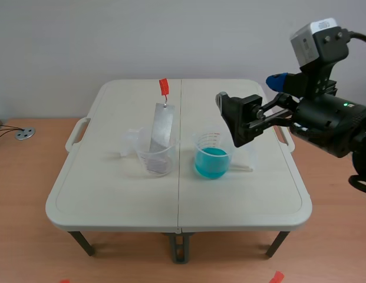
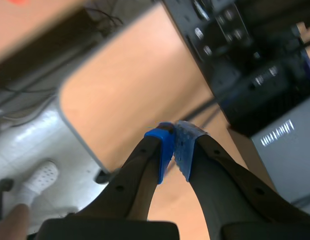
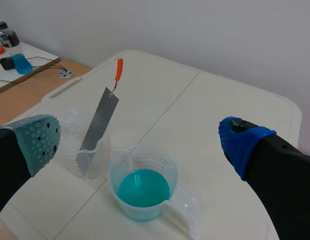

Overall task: Hold the metal plate by the orange handle, dip it into the blue solution, take it out and point at it, then put the plate back in the beaker on the left.
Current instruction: 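Lift the metal plate out of the left beaker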

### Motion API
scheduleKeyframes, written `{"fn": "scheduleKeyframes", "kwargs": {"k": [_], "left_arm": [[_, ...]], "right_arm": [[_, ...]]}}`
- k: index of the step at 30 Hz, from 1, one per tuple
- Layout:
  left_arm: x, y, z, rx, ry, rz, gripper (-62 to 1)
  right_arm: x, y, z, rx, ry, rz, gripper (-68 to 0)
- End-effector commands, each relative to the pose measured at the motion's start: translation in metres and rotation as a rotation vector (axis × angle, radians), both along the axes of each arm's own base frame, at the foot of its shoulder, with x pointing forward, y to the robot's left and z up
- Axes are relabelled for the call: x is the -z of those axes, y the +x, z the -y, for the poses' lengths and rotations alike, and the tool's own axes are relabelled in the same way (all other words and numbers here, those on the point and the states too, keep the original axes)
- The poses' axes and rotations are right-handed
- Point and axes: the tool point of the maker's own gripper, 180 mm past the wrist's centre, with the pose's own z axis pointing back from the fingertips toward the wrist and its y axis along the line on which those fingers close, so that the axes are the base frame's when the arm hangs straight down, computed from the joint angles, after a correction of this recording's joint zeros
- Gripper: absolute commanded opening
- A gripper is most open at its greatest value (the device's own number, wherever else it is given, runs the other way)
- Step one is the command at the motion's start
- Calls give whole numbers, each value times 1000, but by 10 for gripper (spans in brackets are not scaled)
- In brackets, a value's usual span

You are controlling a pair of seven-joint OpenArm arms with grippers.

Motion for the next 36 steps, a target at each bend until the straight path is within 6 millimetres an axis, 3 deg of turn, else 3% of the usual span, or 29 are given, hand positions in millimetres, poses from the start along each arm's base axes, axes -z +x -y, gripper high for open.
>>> {"fn": "scheduleKeyframes", "kwargs": {"k": [1, 7, 14, 23, 36], "left_arm": [[-2, -2, 8, -2, -32, 10, -591], [18, -31, 11, 27, -39, -67, -591], [41, -51, -4, 24, 3, -148, -591], [58, -61, -15, 29, 32, -198, -591], [59, -66, -18, 27, 39, -211, -591]], "right_arm": [[-15, 9, -4, -9, 21, 45, -12], [-7, 29, -25, -41, 79, 8, -12], [5, 56, -43, -62, 101, -38, -12], [6, 86, -63, -83, 120, -89, -12], [6, 117, -91, -117, 79, -161, -12]]}}
